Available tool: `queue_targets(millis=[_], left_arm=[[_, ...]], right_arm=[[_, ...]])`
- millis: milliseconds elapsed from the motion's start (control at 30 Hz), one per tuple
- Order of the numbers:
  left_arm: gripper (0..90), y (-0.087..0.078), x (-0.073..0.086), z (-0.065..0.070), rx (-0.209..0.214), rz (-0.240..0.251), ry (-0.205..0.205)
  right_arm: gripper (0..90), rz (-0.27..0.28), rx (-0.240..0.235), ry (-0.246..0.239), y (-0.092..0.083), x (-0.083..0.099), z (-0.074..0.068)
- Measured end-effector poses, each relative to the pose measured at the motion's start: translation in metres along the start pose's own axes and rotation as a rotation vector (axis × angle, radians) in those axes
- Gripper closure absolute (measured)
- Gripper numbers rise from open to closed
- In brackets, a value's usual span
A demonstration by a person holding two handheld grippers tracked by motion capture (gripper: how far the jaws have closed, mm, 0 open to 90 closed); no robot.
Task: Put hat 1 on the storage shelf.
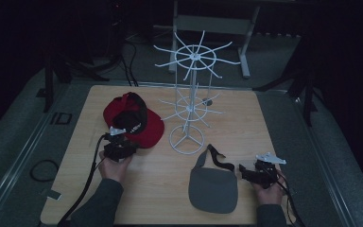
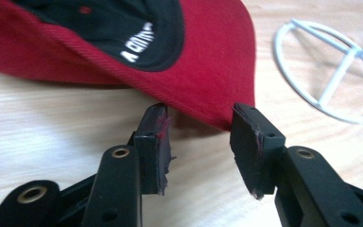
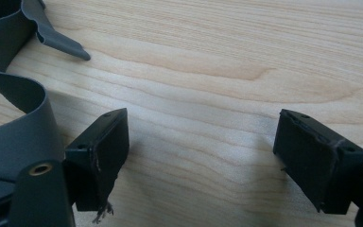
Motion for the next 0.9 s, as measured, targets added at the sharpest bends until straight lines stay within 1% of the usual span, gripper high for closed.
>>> queue_targets(millis=[67, 133, 267, 400, 433, 500, 567, 600, 633, 667, 700, 733, 867, 900], left_arm=[[53.0, 0.001, -0.003, -0.002, 0.024, 0.012, -0.024], [46.4, 0.003, -0.005, 0.000, 0.051, 0.016, -0.039], [36.6, 0.014, -0.006, 0.007, 0.085, -0.004, -0.069], [35.7, 0.026, -0.007, 0.009, 0.103, -0.016, -0.113], [36.2, 0.026, -0.007, 0.009, 0.103, -0.016, -0.113], [36.9, 0.033, -0.009, 0.006, 0.094, -0.018, -0.132], [38.7, 0.037, -0.009, 0.005, 0.095, -0.025, -0.136], [41.7, 0.038, -0.009, 0.005, 0.091, -0.027, -0.132], [46.6, 0.040, -0.009, 0.004, 0.078, -0.027, -0.120], [50.7, 0.040, -0.009, 0.004, 0.078, -0.027, -0.120], [51.6, 0.042, -0.009, 0.002, 0.073, -0.032, -0.114], [52.9, 0.042, -0.009, 0.001, 0.081, -0.035, -0.113], [60.8, 0.039, -0.011, -0.004, 0.073, -0.036, -0.108], [63.1, 0.036, -0.013, -0.007, 0.059, -0.025, -0.119]], right_arm=[[18.9, 0.000, 0.000, 0.000, 0.000, 0.000, 0.000], [18.9, 0.000, 0.000, 0.000, 0.000, 0.000, 0.000], [18.9, 0.000, 0.000, 0.000, 0.000, 0.000, 0.000], [18.9, 0.000, 0.000, 0.000, 0.000, 0.000, 0.000], [18.9, 0.000, 0.000, 0.000, 0.000, 0.000, 0.000], [18.8, 0.000, 0.000, 0.000, 0.000, 0.000, 0.000], [18.7, -0.001, -0.001, 0.001, 0.000, 0.000, 0.000], [18.7, -0.001, -0.001, 0.001, 0.000, 0.000, 0.000], [18.7, -0.001, -0.001, 0.000, 0.000, 0.000, 0.000], [18.7, -0.001, -0.001, 0.000, 0.000, 0.000, 0.000], [18.7, -0.001, -0.001, 0.000, 0.000, 0.000, 0.000], [18.7, -0.001, -0.001, 0.000, 0.000, 0.000, 0.000], [18.4, -0.001, -0.002, -0.001, 0.000, 0.000, 0.000], [18.4, -0.001, -0.003, -0.002, 0.000, 0.000, 0.000]])
Point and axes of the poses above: each handheld gripper's, and its own axes: y roughly forward along the jaws, x roughly out of its underside, z roughly to its right, the point moved 8 cm from there along y, roughly forward along the jaws, and after that the axes turned 6 degrees about -z, right-handed, at the moved point
